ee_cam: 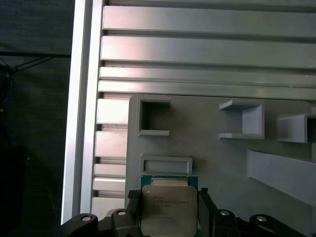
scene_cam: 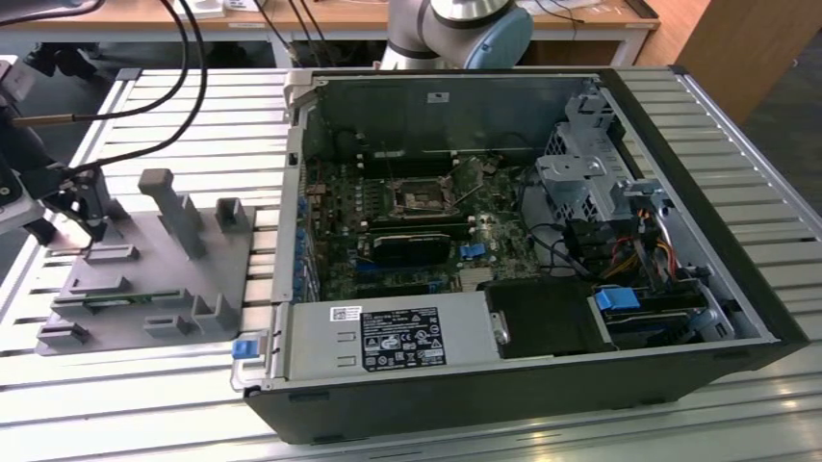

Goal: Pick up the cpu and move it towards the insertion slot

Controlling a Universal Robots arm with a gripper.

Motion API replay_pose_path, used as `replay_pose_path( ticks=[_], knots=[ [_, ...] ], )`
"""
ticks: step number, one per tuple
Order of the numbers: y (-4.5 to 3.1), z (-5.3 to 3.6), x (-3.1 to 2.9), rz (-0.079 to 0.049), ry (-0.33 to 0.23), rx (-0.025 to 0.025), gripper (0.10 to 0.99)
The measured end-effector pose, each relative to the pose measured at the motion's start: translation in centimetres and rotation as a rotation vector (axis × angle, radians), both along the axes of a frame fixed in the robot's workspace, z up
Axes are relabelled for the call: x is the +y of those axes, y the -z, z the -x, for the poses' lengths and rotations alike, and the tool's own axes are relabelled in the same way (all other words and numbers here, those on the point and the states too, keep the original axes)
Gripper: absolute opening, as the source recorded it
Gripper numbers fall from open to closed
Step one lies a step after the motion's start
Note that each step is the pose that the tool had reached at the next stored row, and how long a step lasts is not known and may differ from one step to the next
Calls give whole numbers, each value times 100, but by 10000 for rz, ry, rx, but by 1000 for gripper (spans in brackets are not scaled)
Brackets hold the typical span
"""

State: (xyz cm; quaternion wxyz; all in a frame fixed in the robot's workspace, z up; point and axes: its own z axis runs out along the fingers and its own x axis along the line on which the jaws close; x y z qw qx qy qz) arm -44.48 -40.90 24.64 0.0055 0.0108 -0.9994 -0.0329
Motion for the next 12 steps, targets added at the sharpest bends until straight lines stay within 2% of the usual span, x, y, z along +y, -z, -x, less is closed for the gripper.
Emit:
replay_pose_path(
  ticks=[12],
  knots=[
    [-53, 0, 0, 0, 0, 0, 545]
  ],
)
